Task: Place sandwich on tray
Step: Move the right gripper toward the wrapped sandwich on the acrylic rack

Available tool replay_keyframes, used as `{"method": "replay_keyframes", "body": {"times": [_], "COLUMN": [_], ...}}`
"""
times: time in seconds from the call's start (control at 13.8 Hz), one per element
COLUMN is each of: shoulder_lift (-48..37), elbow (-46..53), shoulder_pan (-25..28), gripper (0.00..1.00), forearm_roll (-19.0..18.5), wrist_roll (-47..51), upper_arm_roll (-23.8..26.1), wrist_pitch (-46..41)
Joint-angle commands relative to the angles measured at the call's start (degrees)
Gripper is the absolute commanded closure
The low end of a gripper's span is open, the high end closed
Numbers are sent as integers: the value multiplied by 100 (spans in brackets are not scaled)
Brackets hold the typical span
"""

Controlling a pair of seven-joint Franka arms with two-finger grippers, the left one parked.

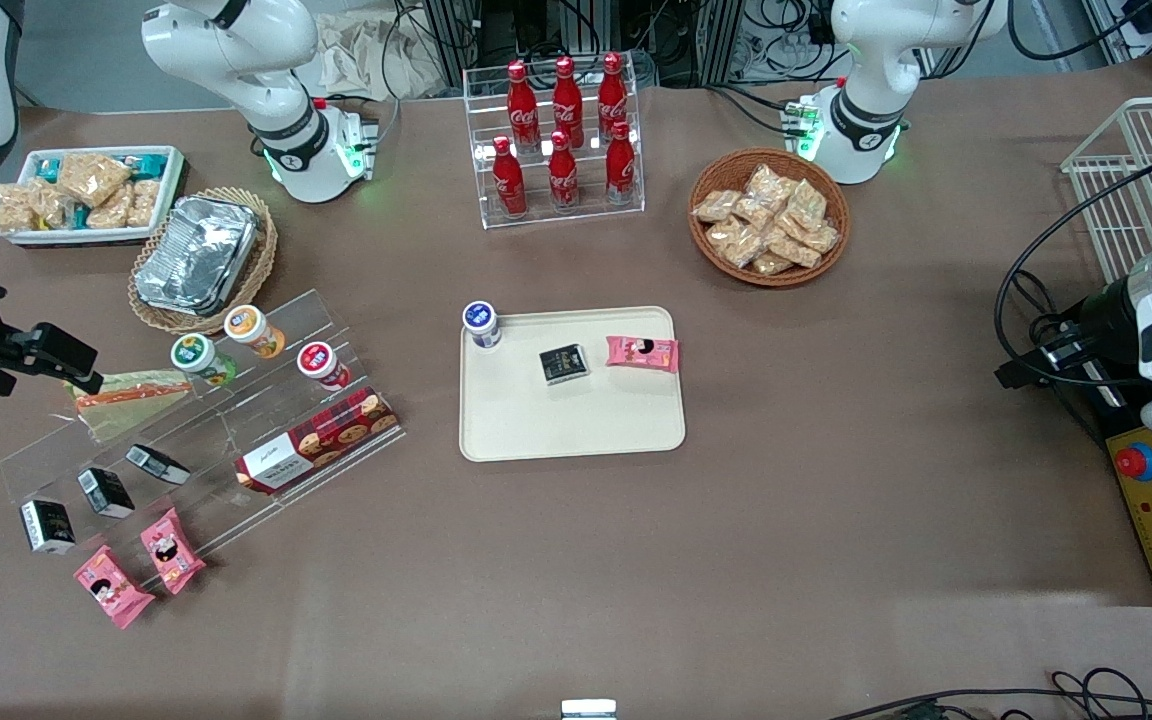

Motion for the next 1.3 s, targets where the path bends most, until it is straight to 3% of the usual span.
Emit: {"method": "replay_keyframes", "body": {"times": [0.0, 0.58, 0.94, 1.23], "shoulder_lift": [-49, 22, 136, 329], "elbow": [-49, -137, -146, -146], "shoulder_pan": [-30, -284, -364, -373], "gripper": [0, 0, 0, 0], "forearm_roll": [-98, -204, -265, -309], "wrist_roll": [-41, 64, 2696, 3859], "upper_arm_roll": [1, -35, -70, -333], "wrist_pitch": [-53, -298, -545, -650]}}
